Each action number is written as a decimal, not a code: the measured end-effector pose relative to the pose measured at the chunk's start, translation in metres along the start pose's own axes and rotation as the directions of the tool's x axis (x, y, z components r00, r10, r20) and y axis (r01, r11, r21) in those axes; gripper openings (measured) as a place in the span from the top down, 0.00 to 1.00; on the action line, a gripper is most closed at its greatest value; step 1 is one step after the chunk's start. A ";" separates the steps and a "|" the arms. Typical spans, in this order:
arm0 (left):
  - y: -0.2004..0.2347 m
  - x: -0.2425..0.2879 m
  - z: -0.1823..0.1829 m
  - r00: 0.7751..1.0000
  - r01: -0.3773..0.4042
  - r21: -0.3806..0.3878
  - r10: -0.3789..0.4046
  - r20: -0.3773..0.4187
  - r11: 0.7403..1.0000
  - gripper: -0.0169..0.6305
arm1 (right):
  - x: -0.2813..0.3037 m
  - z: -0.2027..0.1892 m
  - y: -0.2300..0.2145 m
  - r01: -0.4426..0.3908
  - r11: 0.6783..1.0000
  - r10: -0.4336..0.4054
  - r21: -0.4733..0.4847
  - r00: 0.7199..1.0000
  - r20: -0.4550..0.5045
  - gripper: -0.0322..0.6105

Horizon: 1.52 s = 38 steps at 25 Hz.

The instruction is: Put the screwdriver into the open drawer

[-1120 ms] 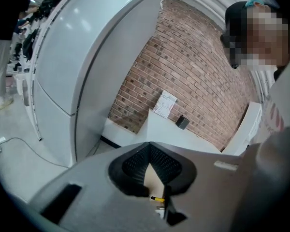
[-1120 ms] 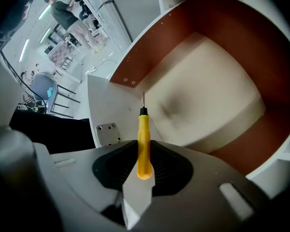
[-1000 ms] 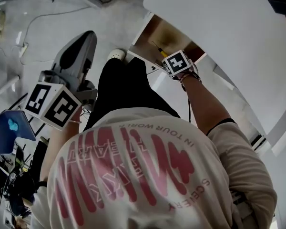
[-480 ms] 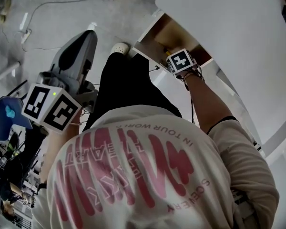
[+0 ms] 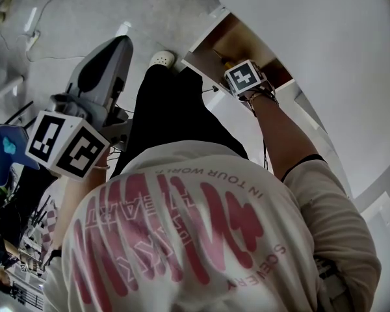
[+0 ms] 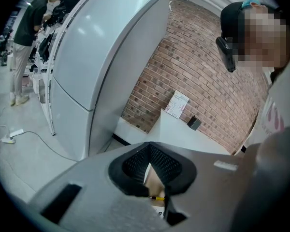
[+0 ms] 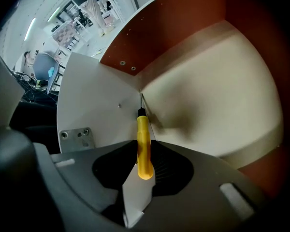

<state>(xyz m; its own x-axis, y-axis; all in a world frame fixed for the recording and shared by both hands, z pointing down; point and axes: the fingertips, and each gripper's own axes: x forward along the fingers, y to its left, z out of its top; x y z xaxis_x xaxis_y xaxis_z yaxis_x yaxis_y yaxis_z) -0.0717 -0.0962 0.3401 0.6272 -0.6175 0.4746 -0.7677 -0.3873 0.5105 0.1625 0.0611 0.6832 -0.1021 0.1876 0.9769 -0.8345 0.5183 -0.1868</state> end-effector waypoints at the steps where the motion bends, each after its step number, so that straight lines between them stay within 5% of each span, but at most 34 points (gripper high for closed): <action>1: 0.001 -0.001 0.000 1.000 -0.006 -0.001 0.006 0.003 1.000 0.97 | 0.000 0.001 0.000 -0.001 1.000 0.001 0.001 1.000 0.001 0.79; 21: 0.020 -0.007 -0.009 0.997 -0.070 -0.030 0.070 0.012 0.997 0.97 | 0.023 0.011 -0.009 0.026 0.995 -0.033 -0.095 0.997 -0.066 0.78; 38: 0.023 -0.008 -0.016 0.997 -0.081 -0.031 0.081 0.013 0.996 0.97 | 0.028 0.008 -0.014 0.046 0.996 -0.054 -0.074 0.993 -0.102 0.77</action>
<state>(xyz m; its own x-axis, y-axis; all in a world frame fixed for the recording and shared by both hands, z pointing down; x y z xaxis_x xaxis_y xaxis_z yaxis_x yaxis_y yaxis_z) -0.0916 -0.0890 0.3599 0.5608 -0.6561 0.5050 -0.8115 -0.3145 0.4925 0.1673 0.0524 0.7142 -0.0013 0.2435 0.9699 -0.7961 0.5867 -0.1484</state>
